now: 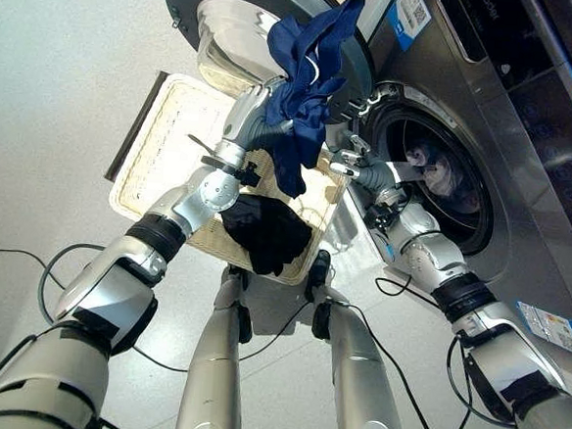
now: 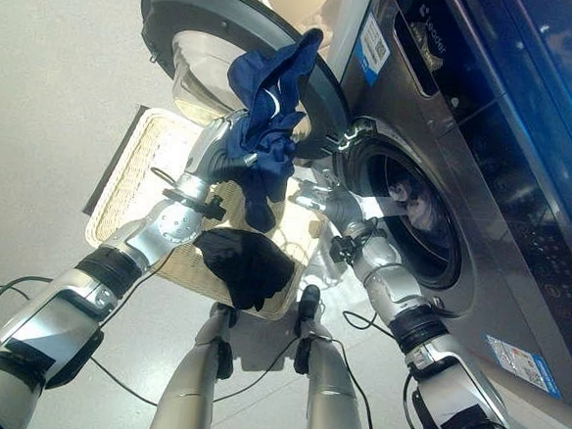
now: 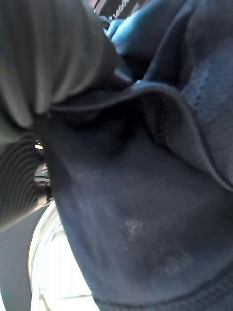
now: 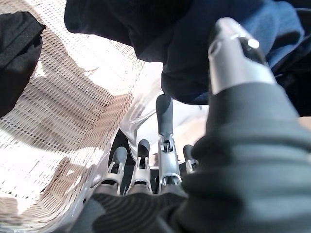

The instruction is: Put the clothes into the washing machine.

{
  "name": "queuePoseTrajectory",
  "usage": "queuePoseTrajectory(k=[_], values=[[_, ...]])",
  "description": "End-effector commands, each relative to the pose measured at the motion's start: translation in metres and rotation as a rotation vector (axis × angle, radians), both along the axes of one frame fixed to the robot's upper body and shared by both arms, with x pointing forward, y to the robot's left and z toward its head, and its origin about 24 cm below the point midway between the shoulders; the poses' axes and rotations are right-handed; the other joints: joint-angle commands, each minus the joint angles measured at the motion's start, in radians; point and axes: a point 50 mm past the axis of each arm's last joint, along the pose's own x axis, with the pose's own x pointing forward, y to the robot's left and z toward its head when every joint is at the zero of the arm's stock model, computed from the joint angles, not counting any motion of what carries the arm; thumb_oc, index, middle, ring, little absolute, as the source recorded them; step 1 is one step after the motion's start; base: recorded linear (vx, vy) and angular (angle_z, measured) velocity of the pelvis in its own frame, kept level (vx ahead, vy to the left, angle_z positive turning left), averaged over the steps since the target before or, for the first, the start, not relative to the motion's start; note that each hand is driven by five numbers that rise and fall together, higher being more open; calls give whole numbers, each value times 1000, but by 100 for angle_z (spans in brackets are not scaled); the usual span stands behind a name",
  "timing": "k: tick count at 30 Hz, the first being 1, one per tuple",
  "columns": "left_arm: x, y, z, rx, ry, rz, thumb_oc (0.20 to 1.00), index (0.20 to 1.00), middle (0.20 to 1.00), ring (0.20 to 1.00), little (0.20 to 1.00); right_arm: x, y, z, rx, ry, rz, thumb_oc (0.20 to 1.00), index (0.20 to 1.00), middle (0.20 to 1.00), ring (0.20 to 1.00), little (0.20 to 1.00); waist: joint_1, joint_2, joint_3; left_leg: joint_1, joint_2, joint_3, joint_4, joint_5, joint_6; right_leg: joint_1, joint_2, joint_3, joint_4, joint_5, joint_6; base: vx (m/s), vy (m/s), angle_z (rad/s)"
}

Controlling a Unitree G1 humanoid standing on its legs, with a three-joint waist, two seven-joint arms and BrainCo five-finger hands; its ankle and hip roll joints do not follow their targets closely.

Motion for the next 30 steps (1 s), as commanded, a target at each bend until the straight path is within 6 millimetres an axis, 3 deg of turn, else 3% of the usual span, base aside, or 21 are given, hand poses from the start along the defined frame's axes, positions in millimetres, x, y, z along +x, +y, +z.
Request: queuePoseTrajectory(k=[1, 22, 30], values=[[-8, -26, 34, -18, -157, -125, 200, 200, 200, 200, 200, -4, 17, 31, 30, -116, 70, 1000, 1000, 1000, 1000, 1000, 23, -23, -25, 36, -16, 90, 60, -134, -47, -10, -35, -36, 27, 18, 142, 0, 0, 0], [-21, -66, 31, 15, -124, -348, 200, 200, 200, 200, 200, 9, 55, 40, -25, -36, 97, 1000, 1000, 1000, 1000, 1000, 57, -3, -25, 22, -32, 63, 67, -136, -50, -7, -48, -46, 13, 22, 133, 0, -3, 0], [-25, -77, 27, 12, -90, -403, 200, 200, 200, 200, 200, 11, 58, 43, 10, -32, 58, 1000, 1000, 1000, 1000, 1000, 64, -4, -25, 20, -34, 55, 69, -135, -49, -6, -48, -48, 13, 25, 133, 1, -18, 3]])
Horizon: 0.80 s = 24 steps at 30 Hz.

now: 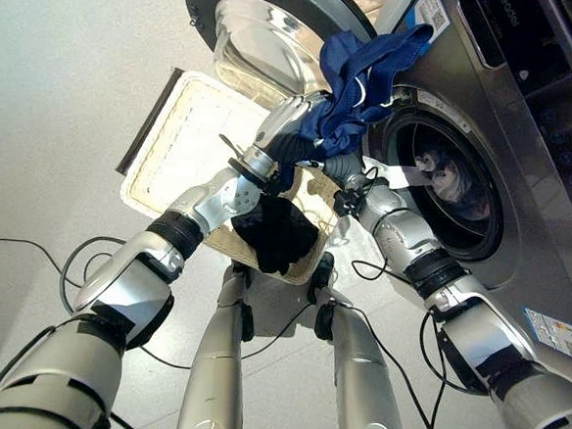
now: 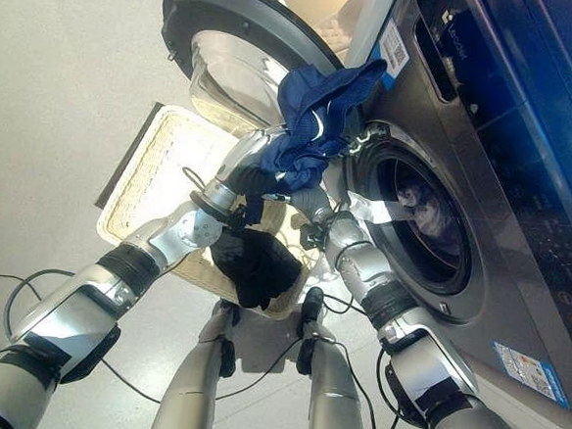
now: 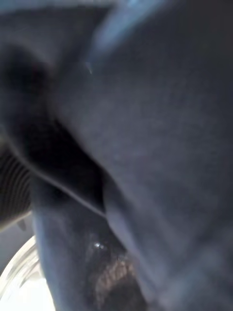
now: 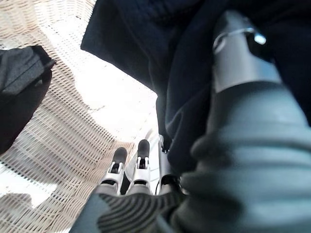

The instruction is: Put the clothes into the washing machine.

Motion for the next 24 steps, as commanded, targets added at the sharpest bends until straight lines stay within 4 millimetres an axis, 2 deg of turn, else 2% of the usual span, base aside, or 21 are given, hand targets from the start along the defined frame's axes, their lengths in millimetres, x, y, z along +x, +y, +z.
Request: queuePoseTrajectory(k=[1, 11, 12, 13, 14, 20, 24], values=[[-18, -39, 30, -77, -83, -209, 200, 200, 200, 200, 200, -1, 10, 29, 90, -85, 1, 1000, 1000, 1000, 1000, 1000, 34, -4, -25, 25, -22, 71, 67, -141, -56, -6, -29, -34, -3, 28, 131, -4, -12, 4], [-15, -42, 23, -30, -36, -189, 200, 200, 200, 200, 200, 1, -5, 53, 165, -224, -160, 1000, 1000, 1000, 1000, 1000, 35, 1, -25, 29, -24, 70, 68, -144, -52, -6, -27, -32, 3, 29, 135, 0, -1, 1], [-14, -40, 22, -33, -26, -179, 200, 200, 200, 200, 200, 0, -8, 58, 169, -256, -187, 815, 815, 815, 815, 815, 33, 1, -25, 30, -22, 72, 67, -143, -52, -6, -28, -31, 2, 31, 137, 0, 0, 0], [-14, -39, 23, -33, -28, -178, 200, 200, 200, 200, 200, 0, -9, 60, 168, -265, -192, 561, 561, 561, 561, 561, 33, 2, -25, 26, -22, 72, 66, -139, -51, -9, -27, -32, -1, 36, 136, 0, 0, 0], [-13, -39, 22, -34, -21, -174, 200, 200, 200, 200, 200, 0, -10, 60, 165, -275, -203, 200, 200, 200, 200, 200, 32, 1, -25, 31, -22, 72, 68, -144, -52, -5, -28, -31, 2, 31, 138, 0, 0, 0], [-10, -35, 17, -39, 1, -142, 200, 200, 200, 200, 200, -3, -20, 73, 207, -355, -285, 200, 200, 200, 200, 200, 29, 9, -25, 24, -19, 76, 69, -141, -48, -19, -30, -29, 10, 35, 139, 0, 0, 0], [-9, -33, 10, -32, 11, -129, 200, 200, 200, 200, 200, -5, -24, 74, 235, -373, -313, 200, 200, 200, 200, 200, 27, 12, -25, 30, -19, 78, 70, -147, -47, -14, -33, -28, 11, 30, 142, 0, 0, 0]])
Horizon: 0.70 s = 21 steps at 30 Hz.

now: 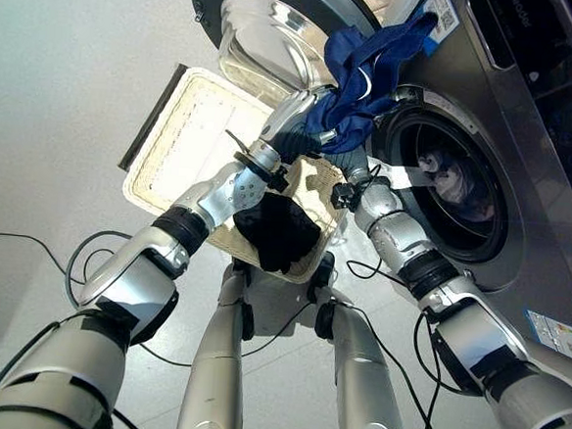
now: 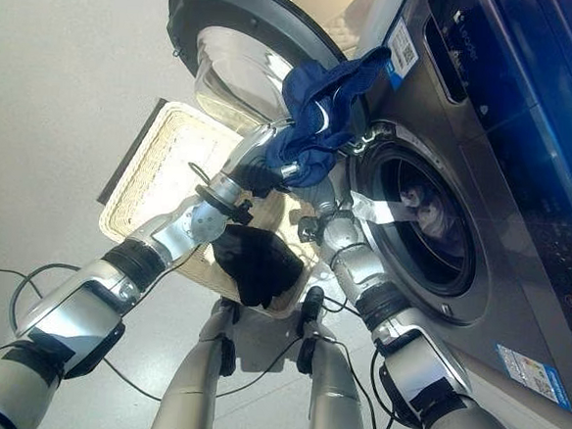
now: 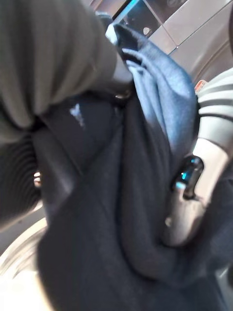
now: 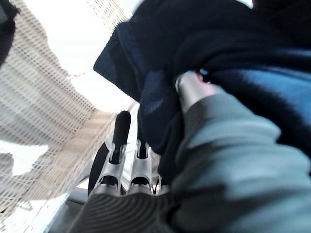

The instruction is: Put the clothes into the washing machine.

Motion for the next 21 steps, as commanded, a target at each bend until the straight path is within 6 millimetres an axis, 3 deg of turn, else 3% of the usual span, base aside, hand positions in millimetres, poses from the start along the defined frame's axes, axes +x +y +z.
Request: queuePoseTrajectory(k=[1, 18, 19, 20, 21], values=[[-12, -26, 1, -23, -25, -120, 200, 200, 200, 200, 200, -6, -21, 66, 198, -265, -79, 200, 200, 200, 200, 200, 29, 12, -25, 43, -18, 89, 68, -147, -47, -8, -31, -24, 12, 32, 140, 0, 0, 0], [-10, -26, -11, -7, -11, -97, 200, 200, 200, 200, 200, -16, -19, 77, 346, -356, -69, 200, 200, 200, 200, 200, 22, 24, -25, 45, -22, 94, 68, -149, -46, -12, -32, -17, 8, 31, 141, 0, 0, 0], [-9, -26, -12, -8, -13, -92, 253, 253, 253, 253, 253, -16, -20, 76, 352, -356, -81, 200, 200, 200, 200, 200, 21, 25, -25, 46, -22, 95, 67, -150, -46, -11, -32, -16, 7, 31, 140, 0, 0, 0], [-9, -26, -12, -7, -18, -85, 702, 702, 702, 702, 702, -16, -20, 75, 360, -354, -90, 200, 200, 200, 200, 200, 20, 26, -25, 45, -22, 95, 68, -150, -46, -12, -32, -15, 6, 31, 140, 0, 0, 0], [-9, -25, -11, -6, -22, -79, 1000, 1000, 1000, 1000, 1000, -16, -21, 75, 372, -355, -99, 200, 200, 200, 200, 200, 20, 26, -25, 40, -22, 95, 67, -145, -45, -17, -32, -15, 3, 37, 140, -18, 9, -4]])
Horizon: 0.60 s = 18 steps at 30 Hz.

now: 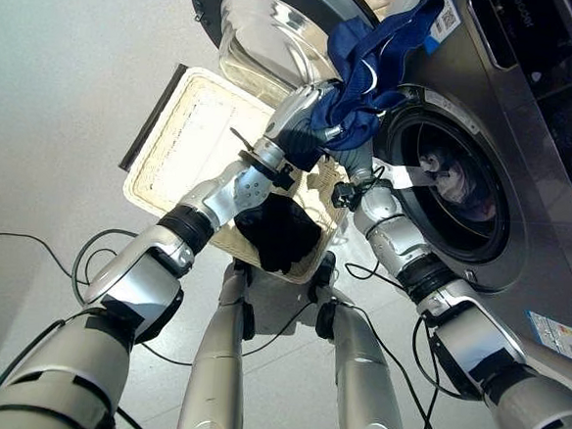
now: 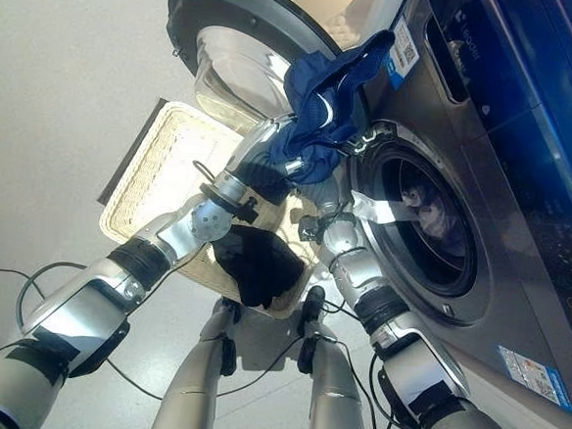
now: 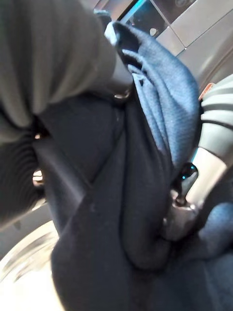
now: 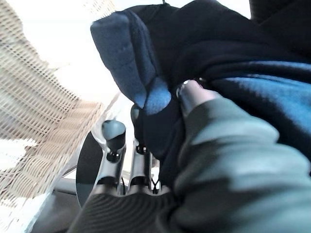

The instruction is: Put the clothes into the washing machine.

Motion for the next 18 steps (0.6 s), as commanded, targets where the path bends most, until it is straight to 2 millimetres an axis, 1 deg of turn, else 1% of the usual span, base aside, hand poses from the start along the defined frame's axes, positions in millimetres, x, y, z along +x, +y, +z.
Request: queuePoseTrajectory(k=[1, 2, 4, 6, 7, 10, 11, 14, 18], values=[[-6, -18, -13, 20, -2, -59, 1000, 1000, 1000, 1000, 1000, -11, -20, 74, 295, -296, -57, 200, 200, 200, 200, 200, 17, 22, -25, 36, -22, 88, 68, -142, -43, -14, -32, -22, 2, 39, 139, -6, 7, -4], [-7, -18, -15, 19, 1, -58, 1000, 1000, 1000, 1000, 1000, -11, -20, 72, 303, -285, -62, 200, 200, 200, 200, 200, 17, 22, -25, 41, -22, 88, 71, -148, -44, -10, -32, -21, 6, 33, 141, 2, 13, -5], [-7, -18, -16, 23, -16, -49, 1000, 1000, 1000, 1000, 1000, -9, -22, 66, 326, -259, -76, 200, 200, 200, 200, 200, 15, 24, -25, 36, -23, 91, 67, -142, -42, -14, -31, -21, -1, 39, 139, -17, 30, -5], [-7, -16, -21, 34, -41, -35, 1000, 1000, 1000, 1000, 1000, -5, -25, 50, 342, -207, -113, 200, 200, 200, 200, 200, 11, 30, -25, 38, -26, 95, 66, -146, -44, -14, -29, -19, -3, 35, 140, -27, 57, -7], [-7, -15, -20, 35, -47, -34, 1000, 1000, 1000, 1000, 1000, -4, -27, 48, 347, -197, -121, 200, 200, 200, 200, 200, 10, 32, -25, 33, -27, 96, 63, -141, -43, -19, -28, -19, -8, 41, 138, -22, 50, -5], [-8, -14, -25, 23, -51, -26, 1000, 1000, 1000, 1000, 1000, -2, -29, 31, 359, -156, -151, 200, 200, 200, 200, 200, 6, 38, -25, 39, -30, 102, 52, -143, -43, -16, -24, -14, -18, 38, 138, -21, 48, -5], [-8, -14, -24, 22, -54, -25, 1000, 1000, 1000, 1000, 1000, -2, -29, 31, 359, -158, -152, 200, 200, 200, 200, 200, 6, 39, -25, 34, -30, 103, 50, -138, -43, -21, -23, -14, -22, 43, 137, -34, 51, -7], [-9, -14, -28, 7, -58, -19, 1000, 1000, 1000, 1000, 1000, -3, -29, 19, 356, -133, -180, 200, 200, 200, 200, 200, 2, 46, -25, 39, -34, 108, 42, -140, -43, -19, -19, -9, -27, 38, 136, -14, 41, -10], [-9, -13, -28, 6, -61, -16, 1000, 1000, 1000, 1000, 1000, -3, -30, 15, 361, -125, -192, 200, 200, 200, 200, 200, 0, 48, -25, 39, -35, 111, 38, -138, -43, -20, -16, -8, -29, 39, 136, -3, 15, -7]])
